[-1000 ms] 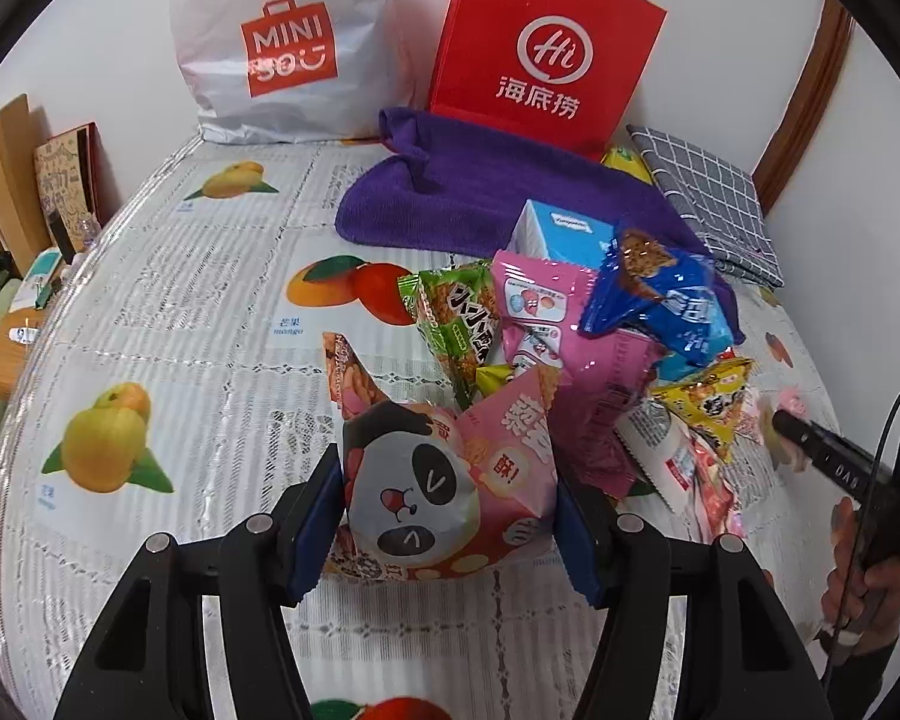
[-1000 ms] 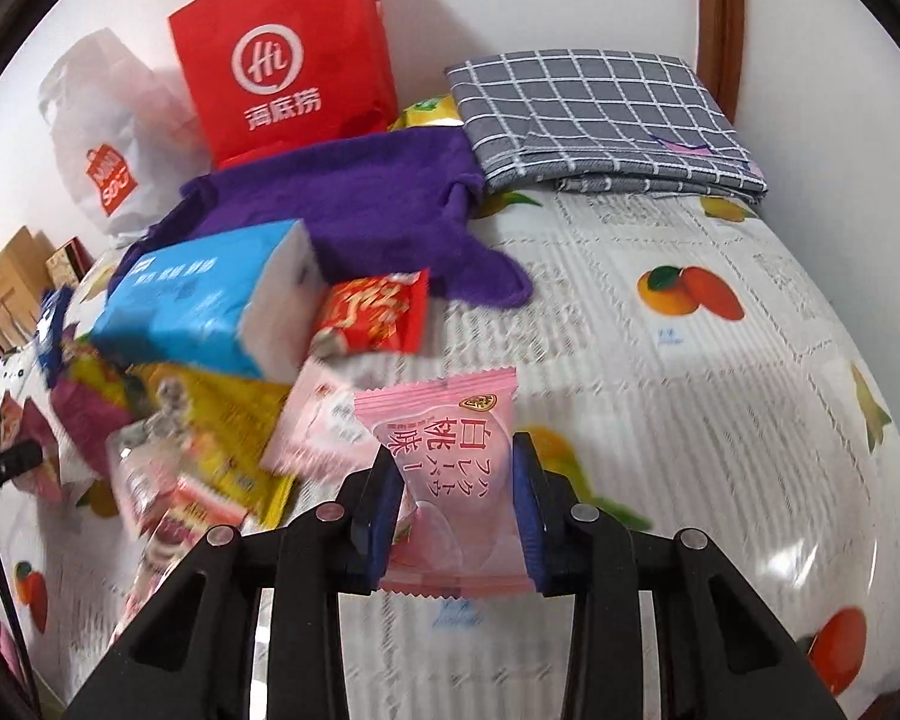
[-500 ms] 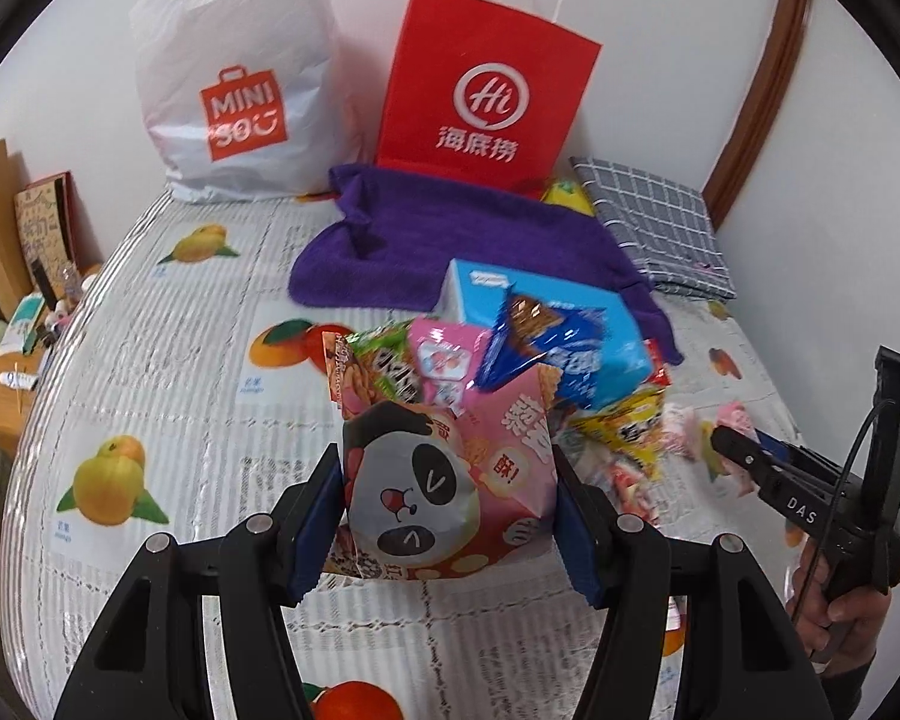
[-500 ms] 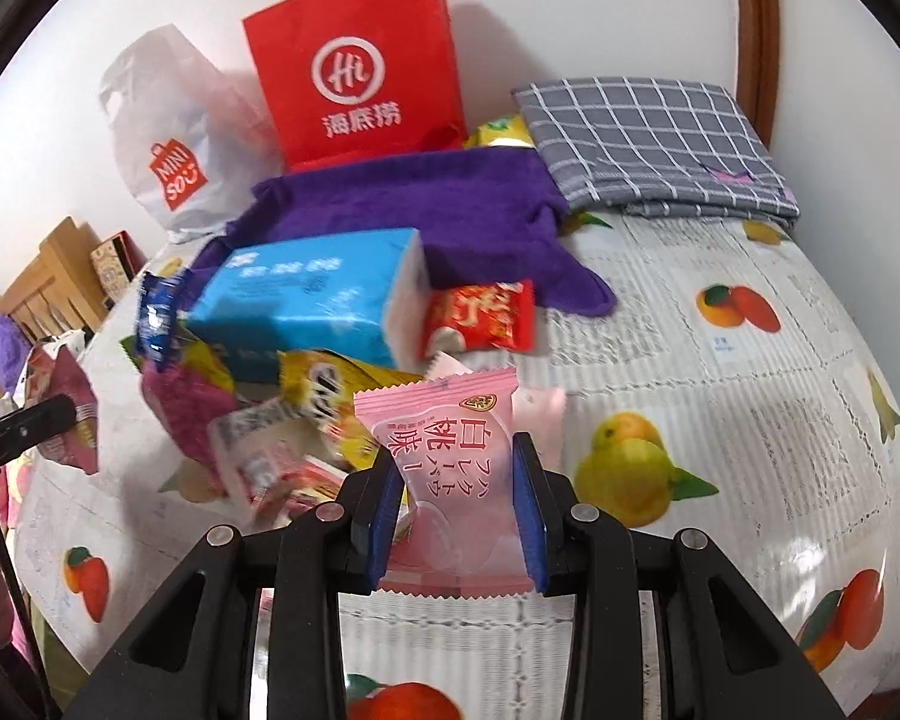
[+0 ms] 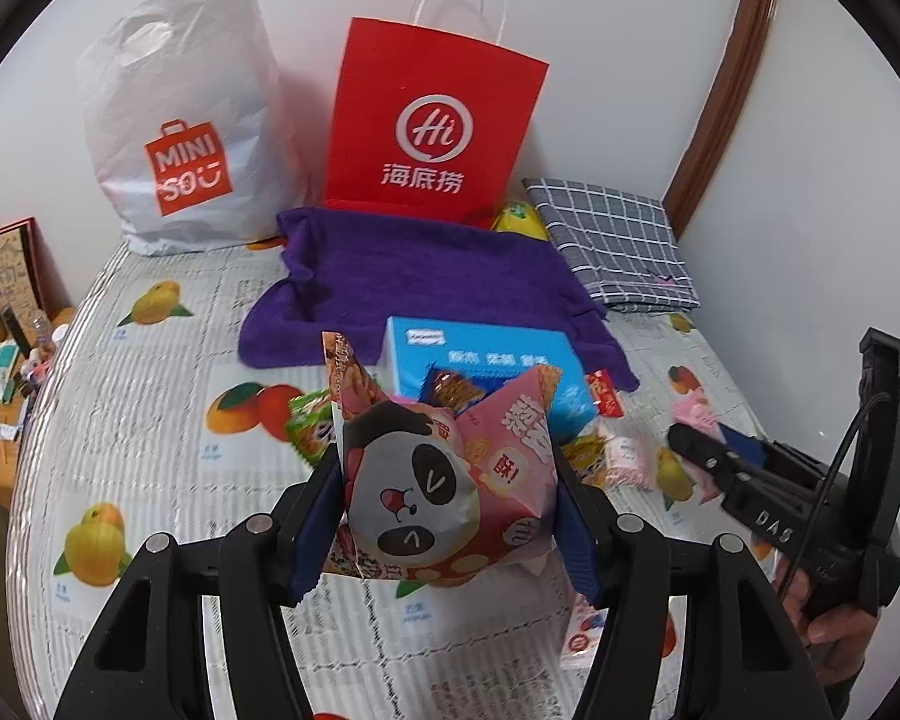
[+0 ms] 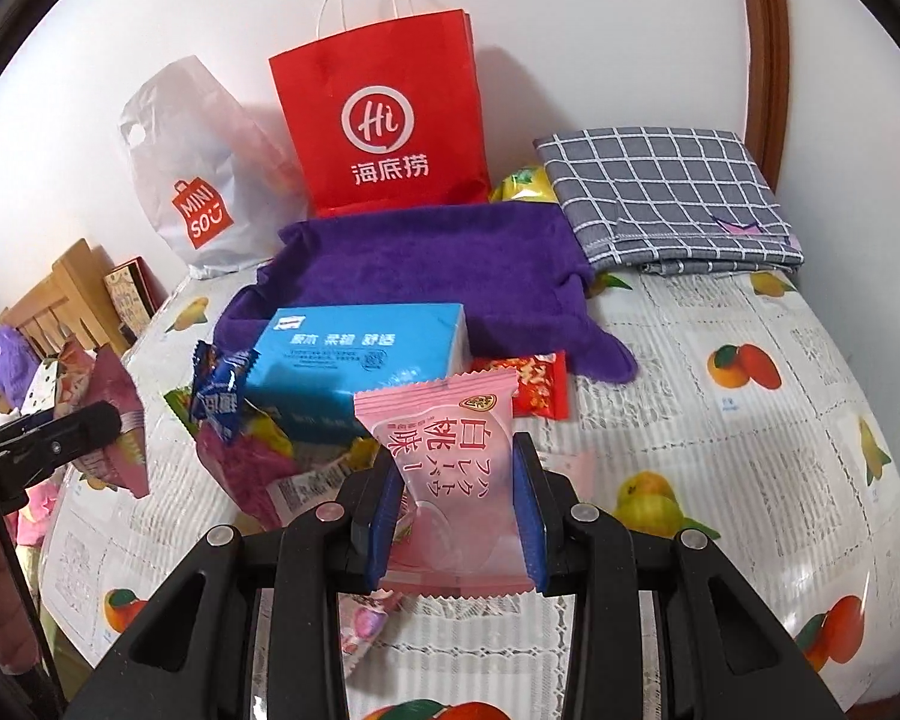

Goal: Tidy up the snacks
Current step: 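Carry the panda bag with the left tool while the right tool carries the pastry packet onto the purple towel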

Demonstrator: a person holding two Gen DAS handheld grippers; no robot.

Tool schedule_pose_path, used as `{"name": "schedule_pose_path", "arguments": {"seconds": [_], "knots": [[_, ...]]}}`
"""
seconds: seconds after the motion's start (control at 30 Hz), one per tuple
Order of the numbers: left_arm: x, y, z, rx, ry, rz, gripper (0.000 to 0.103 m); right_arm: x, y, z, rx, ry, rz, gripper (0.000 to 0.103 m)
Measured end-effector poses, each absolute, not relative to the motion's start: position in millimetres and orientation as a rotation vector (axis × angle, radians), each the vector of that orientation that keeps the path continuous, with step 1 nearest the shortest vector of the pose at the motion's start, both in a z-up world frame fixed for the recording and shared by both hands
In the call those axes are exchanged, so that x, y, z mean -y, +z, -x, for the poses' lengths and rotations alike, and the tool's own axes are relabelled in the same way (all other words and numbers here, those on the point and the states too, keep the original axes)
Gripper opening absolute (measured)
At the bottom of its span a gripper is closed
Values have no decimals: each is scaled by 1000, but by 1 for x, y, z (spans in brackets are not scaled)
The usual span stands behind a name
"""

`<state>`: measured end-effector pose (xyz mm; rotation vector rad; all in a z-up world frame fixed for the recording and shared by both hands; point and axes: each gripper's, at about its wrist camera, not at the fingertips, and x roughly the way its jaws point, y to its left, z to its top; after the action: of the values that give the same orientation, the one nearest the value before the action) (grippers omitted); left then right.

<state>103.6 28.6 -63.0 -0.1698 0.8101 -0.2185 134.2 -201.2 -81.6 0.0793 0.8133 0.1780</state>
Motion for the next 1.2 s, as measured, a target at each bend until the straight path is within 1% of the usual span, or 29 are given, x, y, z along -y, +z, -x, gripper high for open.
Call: {"name": "schedule_pose_path", "arguments": {"seconds": [0.37, 0.77, 1.2], "knots": [[-14, -40, -134, -803, -256, 143, 61, 190, -63, -159, -805, 195, -72, 35], [-7, -13, -191, -786, -259, 120, 61, 190, -40, -222, -794, 197, -70, 35], [-15, -19, -263, -822, -237, 115, 61, 196, -35, -300, -789, 173, -75, 35]]}}
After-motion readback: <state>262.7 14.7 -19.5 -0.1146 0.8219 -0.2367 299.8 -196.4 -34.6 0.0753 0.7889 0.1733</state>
